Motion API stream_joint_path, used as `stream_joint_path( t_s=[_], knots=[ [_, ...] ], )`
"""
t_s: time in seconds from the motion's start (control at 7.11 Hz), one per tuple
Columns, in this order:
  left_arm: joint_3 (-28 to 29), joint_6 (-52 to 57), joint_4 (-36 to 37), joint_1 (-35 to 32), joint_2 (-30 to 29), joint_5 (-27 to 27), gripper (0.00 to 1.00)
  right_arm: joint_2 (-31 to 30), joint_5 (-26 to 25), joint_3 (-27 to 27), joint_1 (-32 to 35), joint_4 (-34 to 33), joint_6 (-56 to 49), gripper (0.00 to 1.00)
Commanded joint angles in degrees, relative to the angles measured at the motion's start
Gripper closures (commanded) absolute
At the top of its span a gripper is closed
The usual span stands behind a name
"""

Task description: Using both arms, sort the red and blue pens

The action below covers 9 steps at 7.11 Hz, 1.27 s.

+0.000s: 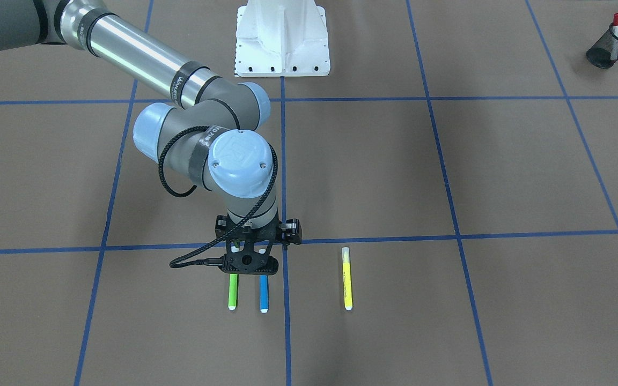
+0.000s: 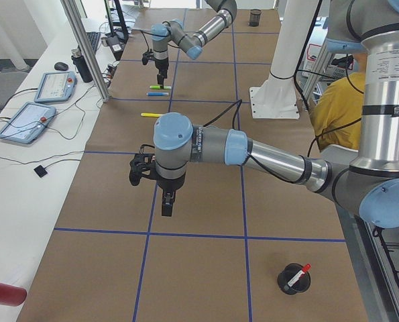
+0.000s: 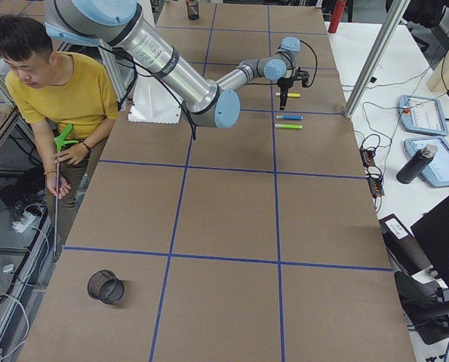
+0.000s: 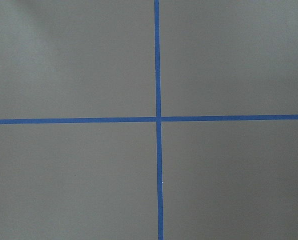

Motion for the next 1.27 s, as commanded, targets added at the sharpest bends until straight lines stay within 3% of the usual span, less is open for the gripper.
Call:
stream_joint_path(
  t_s=[0.0, 0.42, 1.13],
  knots=[
    [0.3, 0.0, -0.4, 0.0, 0.0, 0.0, 0.0, -1.2, -2.2, -1.1, -1.7, 3.2, 0.1, 0.32],
    [0.6, 0.0, -0.4, 0.0, 0.0, 0.0, 0.0, -2.2, -2.4, -1.1, -2.5, 3.6, 0.0, 0.53],
    [0.7, 0.0, -0.4, 0.0, 0.0, -0.1, 0.0, -2.2, -4.3, -2.1, -3.0, 3.6, -2.8, 0.6]
  ],
)
